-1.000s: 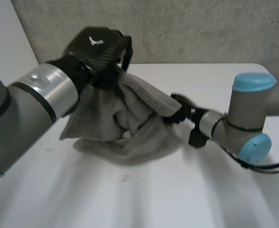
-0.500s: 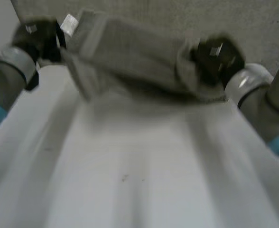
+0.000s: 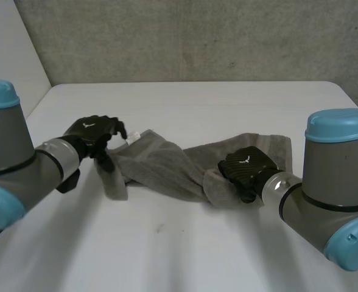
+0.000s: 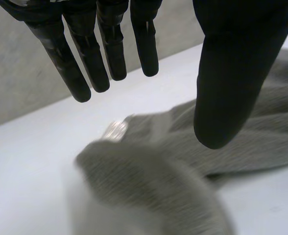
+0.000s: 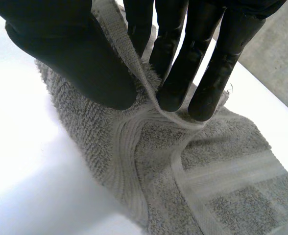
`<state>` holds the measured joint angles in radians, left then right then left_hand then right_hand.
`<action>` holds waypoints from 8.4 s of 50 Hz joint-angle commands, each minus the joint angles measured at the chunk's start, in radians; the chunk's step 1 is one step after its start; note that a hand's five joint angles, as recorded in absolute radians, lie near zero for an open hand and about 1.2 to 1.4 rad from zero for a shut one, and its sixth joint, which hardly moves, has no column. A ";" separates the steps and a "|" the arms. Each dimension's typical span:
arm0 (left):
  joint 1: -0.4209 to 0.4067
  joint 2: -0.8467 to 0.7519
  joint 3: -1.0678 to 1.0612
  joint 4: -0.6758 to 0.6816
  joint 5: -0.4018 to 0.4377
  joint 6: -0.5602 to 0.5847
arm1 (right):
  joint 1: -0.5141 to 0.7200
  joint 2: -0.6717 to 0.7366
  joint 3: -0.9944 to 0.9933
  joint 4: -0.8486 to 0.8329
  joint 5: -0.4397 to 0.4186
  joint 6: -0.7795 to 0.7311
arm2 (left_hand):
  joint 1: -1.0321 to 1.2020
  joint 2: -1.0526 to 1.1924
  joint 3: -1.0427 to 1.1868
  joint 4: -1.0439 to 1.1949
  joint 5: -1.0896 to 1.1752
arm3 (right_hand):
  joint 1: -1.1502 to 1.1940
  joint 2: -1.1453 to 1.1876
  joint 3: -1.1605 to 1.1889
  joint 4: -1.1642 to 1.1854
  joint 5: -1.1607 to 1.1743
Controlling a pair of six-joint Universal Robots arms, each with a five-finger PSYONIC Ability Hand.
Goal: Fold the towel.
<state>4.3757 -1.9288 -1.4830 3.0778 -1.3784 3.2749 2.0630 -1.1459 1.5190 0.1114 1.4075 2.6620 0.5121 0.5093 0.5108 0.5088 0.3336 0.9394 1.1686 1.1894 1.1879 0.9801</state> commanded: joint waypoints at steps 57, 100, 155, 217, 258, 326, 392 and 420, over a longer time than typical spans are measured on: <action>-0.142 -0.173 0.718 0.070 -0.165 0.134 | 0.051 -0.074 -0.350 -0.398 0.280 -0.327 | 0.884 0.887 0.885 0.887 0.888 | 0.457 0.228 0.207 0.208 0.242; -0.125 -0.035 0.082 -0.019 -0.143 0.319 | 0.005 0.002 0.112 -0.148 0.105 -0.214 | 0.104 0.106 0.105 0.107 0.108 | 0.457 0.228 0.207 0.208 0.242; -0.013 -0.269 0.711 -0.007 -0.177 0.149 | 0.006 0.061 -0.391 -0.329 0.168 -0.252 | 0.884 0.887 0.885 0.887 0.888 | 0.457 0.228 0.207 0.208 0.242; 0.018 -0.197 0.176 -0.333 -0.110 0.381 | -0.116 0.038 0.090 -0.105 0.093 -0.326 | 0.104 0.106 0.105 0.107 0.108 | 0.457 0.228 0.207 0.208 0.242; -0.010 0.180 -0.482 0.001 -0.105 0.285 | -0.127 0.055 0.069 -0.162 0.090 -0.034 | 0.121 0.124 0.123 0.125 0.125 | 0.457 0.228 0.207 0.208 0.242; 0.061 0.143 -0.409 0.188 -0.107 0.302 | -0.138 -0.020 0.053 -0.128 0.090 -0.111 | 0.884 0.887 0.885 0.887 0.888 | 0.457 0.228 0.207 0.208 0.242; 0.073 -0.170 0.373 0.025 -0.087 0.140 | -0.081 -0.002 -0.246 -0.076 0.151 -0.369 | 0.884 0.887 0.885 0.887 0.888 | 0.457 0.228 0.207 0.208 0.242; 0.116 -0.138 -0.049 0.021 -0.057 0.388 | -0.153 0.064 0.018 -0.025 0.094 -0.263 | 0.133 0.136 0.134 0.136 0.137 | 0.457 0.228 0.207 0.208 0.242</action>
<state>4.4839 -2.1316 -1.4618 3.0966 -1.4505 3.6677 1.9129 -1.0768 1.5049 0.1118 1.5032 2.3589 0.6322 0.6282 0.6285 0.6282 0.4533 0.9615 1.1764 1.1894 1.1959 0.9968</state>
